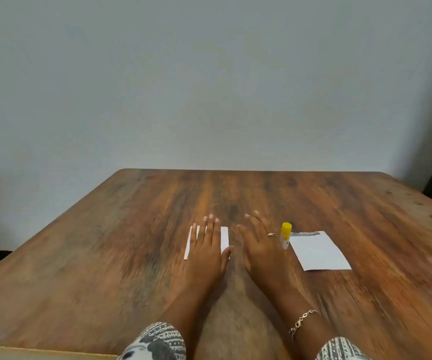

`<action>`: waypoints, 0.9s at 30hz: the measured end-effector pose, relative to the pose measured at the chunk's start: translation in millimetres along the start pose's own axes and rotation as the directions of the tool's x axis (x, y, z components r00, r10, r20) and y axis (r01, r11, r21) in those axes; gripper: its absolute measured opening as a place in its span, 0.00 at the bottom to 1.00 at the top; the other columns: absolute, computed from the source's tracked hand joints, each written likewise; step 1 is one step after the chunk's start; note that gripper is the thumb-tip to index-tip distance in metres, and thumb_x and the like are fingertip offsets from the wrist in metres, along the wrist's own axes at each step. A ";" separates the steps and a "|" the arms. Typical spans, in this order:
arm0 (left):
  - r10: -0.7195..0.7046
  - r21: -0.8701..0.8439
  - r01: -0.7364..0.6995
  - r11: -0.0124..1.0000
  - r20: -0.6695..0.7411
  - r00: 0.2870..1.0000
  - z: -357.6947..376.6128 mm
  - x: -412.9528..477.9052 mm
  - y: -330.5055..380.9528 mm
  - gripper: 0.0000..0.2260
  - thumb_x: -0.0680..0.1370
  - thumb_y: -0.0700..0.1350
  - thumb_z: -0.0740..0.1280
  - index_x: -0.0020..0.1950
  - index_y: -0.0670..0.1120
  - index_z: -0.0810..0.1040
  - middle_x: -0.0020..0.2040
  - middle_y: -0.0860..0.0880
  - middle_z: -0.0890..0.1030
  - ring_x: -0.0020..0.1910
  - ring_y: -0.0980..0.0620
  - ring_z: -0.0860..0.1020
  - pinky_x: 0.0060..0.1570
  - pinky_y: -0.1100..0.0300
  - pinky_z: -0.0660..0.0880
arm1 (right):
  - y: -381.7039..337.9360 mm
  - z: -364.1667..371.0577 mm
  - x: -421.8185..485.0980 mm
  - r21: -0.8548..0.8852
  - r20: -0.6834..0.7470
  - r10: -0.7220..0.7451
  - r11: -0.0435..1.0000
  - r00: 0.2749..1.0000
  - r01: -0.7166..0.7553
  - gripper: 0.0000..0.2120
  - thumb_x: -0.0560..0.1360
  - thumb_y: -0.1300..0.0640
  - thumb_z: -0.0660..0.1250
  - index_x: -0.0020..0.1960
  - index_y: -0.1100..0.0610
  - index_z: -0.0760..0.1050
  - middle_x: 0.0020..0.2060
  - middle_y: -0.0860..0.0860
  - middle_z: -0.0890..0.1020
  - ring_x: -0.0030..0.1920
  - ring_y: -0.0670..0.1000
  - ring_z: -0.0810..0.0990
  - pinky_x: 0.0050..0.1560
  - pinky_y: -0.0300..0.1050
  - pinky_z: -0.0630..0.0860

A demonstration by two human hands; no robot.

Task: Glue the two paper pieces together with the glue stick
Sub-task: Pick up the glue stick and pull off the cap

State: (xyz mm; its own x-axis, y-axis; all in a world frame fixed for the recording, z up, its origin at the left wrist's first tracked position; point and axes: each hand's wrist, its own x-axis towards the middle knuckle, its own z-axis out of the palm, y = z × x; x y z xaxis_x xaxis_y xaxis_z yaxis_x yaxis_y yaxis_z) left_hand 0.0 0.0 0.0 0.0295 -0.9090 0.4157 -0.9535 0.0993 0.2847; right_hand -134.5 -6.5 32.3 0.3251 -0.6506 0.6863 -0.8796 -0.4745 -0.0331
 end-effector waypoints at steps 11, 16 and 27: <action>0.092 -0.120 -0.110 0.987 -0.146 0.985 16.7 -25.8 36.0 0.14 0.76 0.47 0.63 0.59 0.45 0.76 0.57 0.47 0.82 0.57 0.49 0.78 0.68 0.50 0.59 | 64.0 2.1 11.9 0.062 0.223 0.455 0.876 0.862 -0.479 0.15 0.77 0.50 0.58 0.58 0.58 0.72 0.61 0.59 0.74 0.57 0.61 0.74 0.45 0.46 0.69; 0.098 -0.220 -0.130 0.967 -0.151 0.984 20.2 -24.8 34.1 0.18 0.78 0.52 0.58 0.65 0.46 0.71 0.62 0.48 0.78 0.60 0.51 0.75 0.57 0.63 0.69 | 63.2 2.5 14.6 0.274 0.198 0.422 0.843 0.885 -0.463 0.10 0.76 0.55 0.63 0.45 0.62 0.75 0.46 0.60 0.80 0.46 0.59 0.77 0.40 0.43 0.64; 0.088 -0.229 -0.140 0.963 -0.221 0.971 7.6 -27.1 31.5 0.16 0.74 0.54 0.59 0.51 0.45 0.80 0.39 0.50 0.85 0.32 0.55 0.82 0.29 0.66 0.77 | 24.4 6.3 -11.4 0.667 0.416 0.209 0.591 0.885 -0.453 0.08 0.74 0.52 0.65 0.41 0.55 0.75 0.35 0.52 0.81 0.38 0.51 0.79 0.38 0.46 0.74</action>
State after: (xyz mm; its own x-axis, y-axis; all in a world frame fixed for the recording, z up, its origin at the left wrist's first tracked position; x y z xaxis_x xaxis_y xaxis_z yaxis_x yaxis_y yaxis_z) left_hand -33.1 24.7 -8.8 0.0106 -0.7846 0.6200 -0.8541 0.3153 0.4137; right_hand -157.5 -14.5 19.1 0.2484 -0.9215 0.2987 -0.4358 -0.3817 -0.8151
